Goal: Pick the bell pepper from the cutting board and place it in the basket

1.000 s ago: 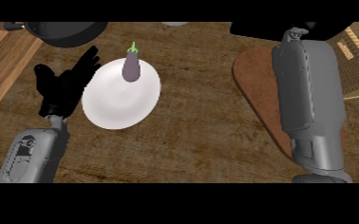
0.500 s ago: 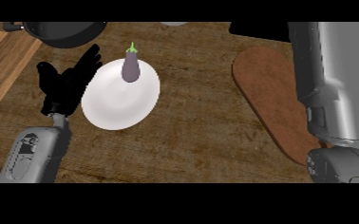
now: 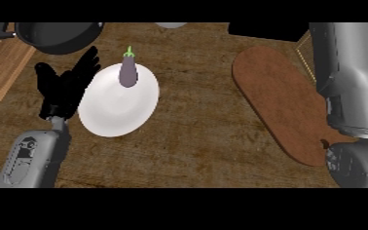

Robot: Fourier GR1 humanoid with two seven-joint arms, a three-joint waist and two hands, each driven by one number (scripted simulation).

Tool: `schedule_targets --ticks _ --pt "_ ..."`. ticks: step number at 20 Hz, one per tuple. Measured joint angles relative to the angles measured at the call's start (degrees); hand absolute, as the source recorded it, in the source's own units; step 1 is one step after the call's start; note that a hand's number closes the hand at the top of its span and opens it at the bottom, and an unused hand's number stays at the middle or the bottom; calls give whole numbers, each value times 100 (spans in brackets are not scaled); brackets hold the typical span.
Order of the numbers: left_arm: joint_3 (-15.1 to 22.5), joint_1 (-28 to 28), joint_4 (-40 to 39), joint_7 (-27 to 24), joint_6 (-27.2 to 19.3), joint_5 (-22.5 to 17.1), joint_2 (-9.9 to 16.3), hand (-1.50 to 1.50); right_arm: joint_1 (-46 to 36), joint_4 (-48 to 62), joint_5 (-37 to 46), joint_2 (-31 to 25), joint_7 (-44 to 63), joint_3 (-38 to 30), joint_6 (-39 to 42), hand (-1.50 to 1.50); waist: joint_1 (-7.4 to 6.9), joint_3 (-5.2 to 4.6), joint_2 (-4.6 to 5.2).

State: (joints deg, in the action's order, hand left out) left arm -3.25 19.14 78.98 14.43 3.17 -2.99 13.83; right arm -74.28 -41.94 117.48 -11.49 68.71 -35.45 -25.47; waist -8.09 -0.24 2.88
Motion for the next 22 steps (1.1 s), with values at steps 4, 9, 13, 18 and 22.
schedule_targets --ticks 4,9,13,18,22 --pt "-97 -87 -69 -65 31 -23 81 0 10 193 318 89 88 -214 -57 150 99 8 -30" --pt "-171 -180 -15 -65 1 -59 90 0 199 305 605 235 98 -466 -268 150 221 18 -81" --pt "-243 -289 -6 -101 41 -94 150 0 364 300 715 305 49 -689 -527 150 294 22 -101" --pt "-304 -305 3 -122 40 -124 172 0 611 13 979 282 131 -991 -754 -150 364 23 -102" --pt "-318 -352 -13 -160 30 -125 152 0 827 -112 1100 333 162 -1287 -979 -150 387 26 -109"
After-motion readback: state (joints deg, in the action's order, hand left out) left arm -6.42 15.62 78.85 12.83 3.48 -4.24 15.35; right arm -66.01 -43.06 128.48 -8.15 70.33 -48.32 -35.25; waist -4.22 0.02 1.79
